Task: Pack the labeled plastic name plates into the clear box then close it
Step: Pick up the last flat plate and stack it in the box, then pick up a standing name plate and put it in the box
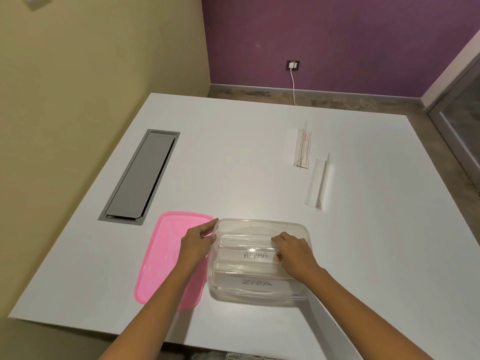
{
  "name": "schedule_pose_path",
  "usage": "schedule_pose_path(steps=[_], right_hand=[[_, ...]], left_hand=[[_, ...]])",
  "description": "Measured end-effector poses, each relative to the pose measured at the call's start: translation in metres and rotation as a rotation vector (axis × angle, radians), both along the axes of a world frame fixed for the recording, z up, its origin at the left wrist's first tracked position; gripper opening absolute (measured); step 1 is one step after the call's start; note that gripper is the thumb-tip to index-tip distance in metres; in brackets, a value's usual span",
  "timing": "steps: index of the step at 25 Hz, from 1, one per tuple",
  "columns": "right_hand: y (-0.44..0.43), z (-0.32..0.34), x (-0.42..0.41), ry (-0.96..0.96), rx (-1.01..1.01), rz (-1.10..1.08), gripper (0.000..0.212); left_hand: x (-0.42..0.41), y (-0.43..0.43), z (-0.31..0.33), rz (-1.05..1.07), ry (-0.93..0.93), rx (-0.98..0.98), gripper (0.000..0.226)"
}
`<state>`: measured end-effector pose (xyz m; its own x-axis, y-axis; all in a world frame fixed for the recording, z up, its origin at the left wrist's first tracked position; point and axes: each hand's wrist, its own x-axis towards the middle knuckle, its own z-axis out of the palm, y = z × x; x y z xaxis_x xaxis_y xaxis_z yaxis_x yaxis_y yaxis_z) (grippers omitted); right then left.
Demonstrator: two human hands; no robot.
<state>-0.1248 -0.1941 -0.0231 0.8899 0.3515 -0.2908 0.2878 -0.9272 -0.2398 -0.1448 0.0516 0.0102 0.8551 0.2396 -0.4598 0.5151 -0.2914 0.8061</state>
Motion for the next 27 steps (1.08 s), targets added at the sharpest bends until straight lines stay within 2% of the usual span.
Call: schedule_pose_path(steps=[3,6,10,13,16,20,23,27], right_hand=[[0.001,-0.002,-0.002,-0.024,-0.119,0.032,0.028],[0.001,-0.004,-0.002,-0.041,-0.118,0.026,0.024],[-0.002,-0.006,-0.002,-0.056,-0.051,0.032,0.024],[-0.003,0.004,-0.007,-0.155,0.154,-0.013,0.029],[-0.011,0.022,-0.002,-0.381,0.354,-0.129,0.017],[-0.025,0.041,0.023,-0.478,0.513,-0.359,0.014],[-0.042,0.035,0.053,-0.473,0.502,-0.539,0.017],[-0.066,0.016,0.093,-0.355,0.378,-0.738,0.021]], left_hand=[[0.001,0.001,0.0,-0.003,0.003,-0.006,0.043],[0.001,0.001,0.0,0.0,0.0,-0.003,0.043],[0.001,0.0,-0.002,0.012,-0.005,0.005,0.043],[0.008,0.0,-0.001,0.008,0.024,0.031,0.044],[0.017,-0.011,0.005,-0.045,-0.029,0.14,0.038],[0.027,-0.028,0.011,-0.141,-0.197,0.323,0.029],[0.037,-0.043,0.015,-0.297,-0.216,0.46,0.022],[0.047,-0.054,0.012,-0.416,-0.177,0.565,0.019]])
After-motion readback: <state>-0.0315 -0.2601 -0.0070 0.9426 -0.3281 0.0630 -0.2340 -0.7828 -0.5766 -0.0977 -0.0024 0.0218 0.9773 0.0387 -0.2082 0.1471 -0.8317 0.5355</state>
